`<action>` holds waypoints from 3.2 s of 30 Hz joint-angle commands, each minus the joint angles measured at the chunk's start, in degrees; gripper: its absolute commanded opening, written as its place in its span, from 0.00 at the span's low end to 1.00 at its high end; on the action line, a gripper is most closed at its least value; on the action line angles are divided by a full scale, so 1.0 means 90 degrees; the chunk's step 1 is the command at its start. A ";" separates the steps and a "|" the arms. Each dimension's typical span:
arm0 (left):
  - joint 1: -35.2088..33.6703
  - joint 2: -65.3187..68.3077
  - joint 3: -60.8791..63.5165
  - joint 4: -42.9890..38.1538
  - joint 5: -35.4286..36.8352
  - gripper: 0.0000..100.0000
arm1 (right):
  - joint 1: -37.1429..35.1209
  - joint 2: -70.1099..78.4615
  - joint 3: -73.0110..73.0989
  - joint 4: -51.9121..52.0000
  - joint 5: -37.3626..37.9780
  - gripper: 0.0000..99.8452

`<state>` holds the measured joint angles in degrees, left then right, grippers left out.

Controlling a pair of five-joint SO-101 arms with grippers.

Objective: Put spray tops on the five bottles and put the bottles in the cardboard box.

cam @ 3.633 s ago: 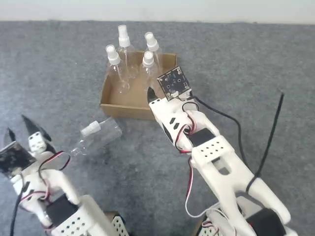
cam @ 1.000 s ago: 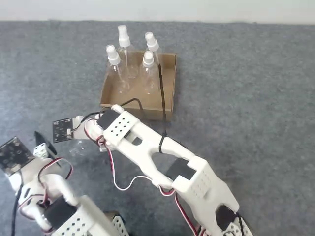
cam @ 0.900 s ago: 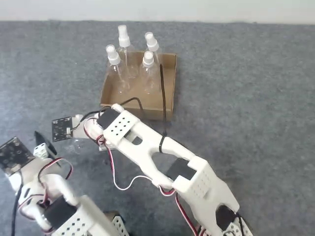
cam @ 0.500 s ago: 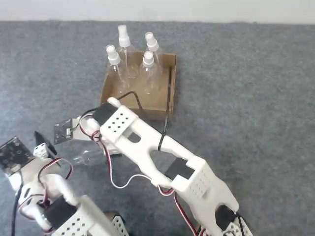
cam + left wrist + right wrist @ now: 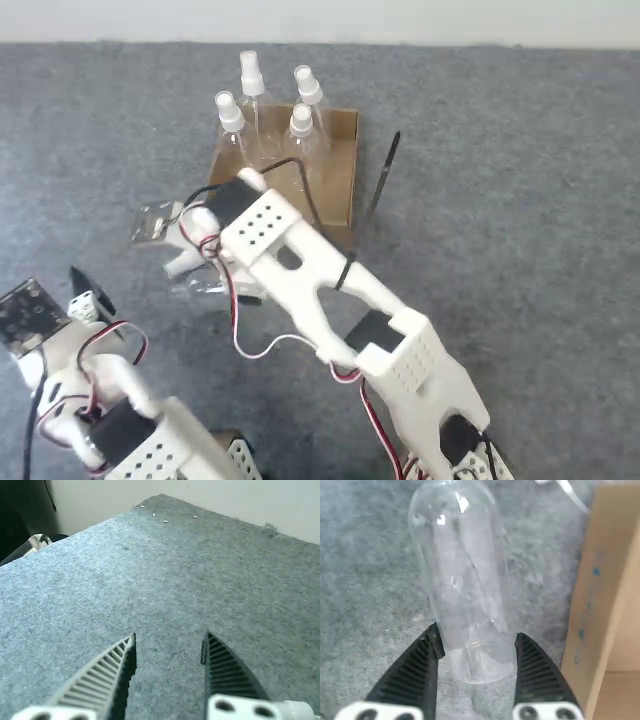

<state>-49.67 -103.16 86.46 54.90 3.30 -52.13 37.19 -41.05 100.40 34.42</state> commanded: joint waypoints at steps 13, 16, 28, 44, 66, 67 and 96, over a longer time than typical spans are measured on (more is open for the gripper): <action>-0.0010 -0.0117 -0.0357 -0.0137 -0.0029 0.21 | 0.0415 -0.3170 0.2667 0.0278 -0.0166 0.03; -0.0010 -0.0117 -0.0357 -0.0137 -0.0029 0.21 | 0.0640 -0.3873 0.3341 0.0269 -0.0166 0.03; -0.0010 -0.0117 -0.0269 -0.0254 -0.0029 0.21 | 0.2554 -0.6188 0.6232 -0.0337 -0.0137 0.04; -0.0010 -0.0117 -0.0083 -0.0518 -0.0029 0.21 | 0.5201 -0.7018 0.8088 -0.1421 -0.0205 0.04; -0.0010 -0.0117 0.0093 -0.0723 -0.0020 0.21 | 0.5807 -0.5299 0.8088 -0.2144 -0.1866 0.23; -0.0010 -0.0117 0.0093 -0.0723 -0.0020 0.21 | 0.5758 -0.5299 0.8078 -0.2144 -0.1778 0.24; -0.0010 -0.0117 0.0112 -0.0723 -0.0029 0.21 | 0.3795 -0.5211 0.7199 -0.2154 -0.0850 0.24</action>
<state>-49.67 -103.16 88.04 50.42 3.30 -16.62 -10.02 27.16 81.85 26.07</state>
